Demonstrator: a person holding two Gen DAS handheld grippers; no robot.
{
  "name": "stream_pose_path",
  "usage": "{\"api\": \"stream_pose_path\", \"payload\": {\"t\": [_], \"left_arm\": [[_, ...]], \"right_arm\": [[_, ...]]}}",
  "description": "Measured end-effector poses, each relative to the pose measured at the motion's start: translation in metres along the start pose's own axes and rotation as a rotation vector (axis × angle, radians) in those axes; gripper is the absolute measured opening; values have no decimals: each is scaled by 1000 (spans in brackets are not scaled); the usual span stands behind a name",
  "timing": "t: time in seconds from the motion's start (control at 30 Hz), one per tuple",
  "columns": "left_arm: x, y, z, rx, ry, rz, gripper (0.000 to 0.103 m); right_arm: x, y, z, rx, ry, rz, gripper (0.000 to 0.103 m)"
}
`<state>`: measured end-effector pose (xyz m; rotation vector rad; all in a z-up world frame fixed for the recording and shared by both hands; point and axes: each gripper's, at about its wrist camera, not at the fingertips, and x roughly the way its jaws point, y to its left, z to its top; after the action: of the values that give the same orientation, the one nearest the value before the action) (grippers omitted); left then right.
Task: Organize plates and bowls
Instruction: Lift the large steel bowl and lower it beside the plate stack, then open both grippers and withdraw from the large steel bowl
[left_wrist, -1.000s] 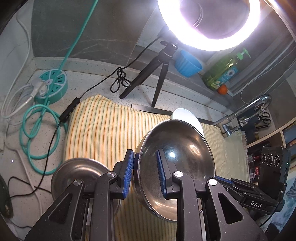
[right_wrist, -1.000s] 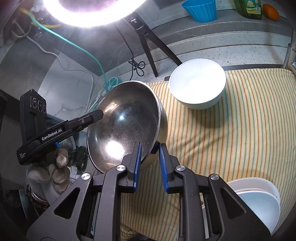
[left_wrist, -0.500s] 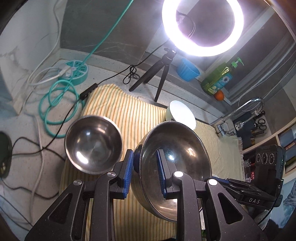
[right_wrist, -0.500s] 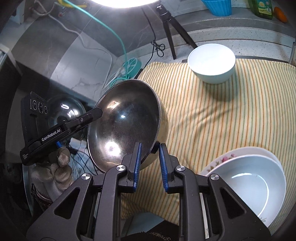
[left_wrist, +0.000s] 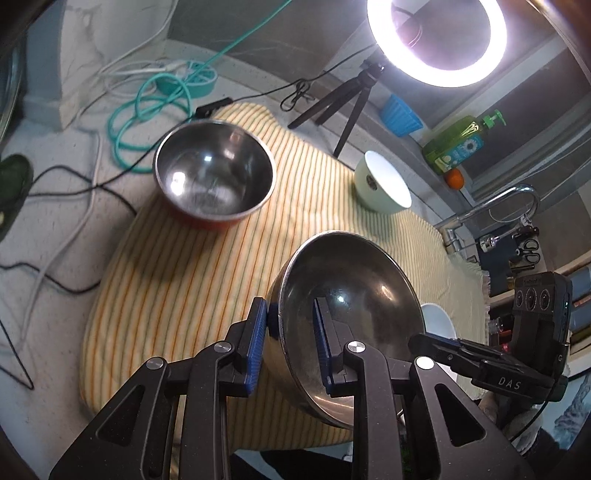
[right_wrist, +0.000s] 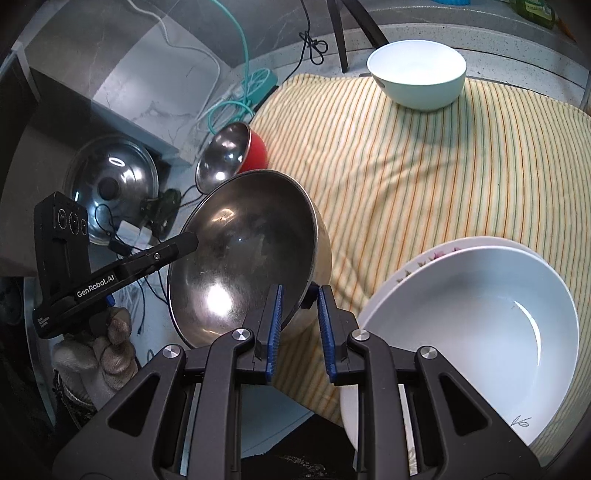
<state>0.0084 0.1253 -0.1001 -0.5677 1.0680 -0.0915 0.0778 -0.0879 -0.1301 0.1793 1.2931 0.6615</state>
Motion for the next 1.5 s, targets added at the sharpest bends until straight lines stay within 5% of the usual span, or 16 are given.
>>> {"api": "stream_pose_path", "payload": {"t": [0.97, 1.03, 1.2, 1.33, 1.43, 1.5], "left_arm": [[9, 11, -35, -65, 15, 20, 22], [9, 11, -35, -68, 15, 20, 22], [5, 11, -35, -68, 6, 26, 25], [0, 14, -33, -82, -7, 23, 26], [-6, 18, -30, -95, -23, 24, 41], [-11, 19, -28, -98, -39, 25, 42]], "right_arm": [[17, -4, -23, -75, 47, -17, 22], [15, -5, -22, -78, 39, -20, 25], [6, -5, -21, -67, 10, 7, 56], [-3, -4, -17, -64, -24, 31, 61], [-11, -3, -12, -58, -48, 32, 64], [-15, -3, -8, -56, -60, 31, 81]]}}
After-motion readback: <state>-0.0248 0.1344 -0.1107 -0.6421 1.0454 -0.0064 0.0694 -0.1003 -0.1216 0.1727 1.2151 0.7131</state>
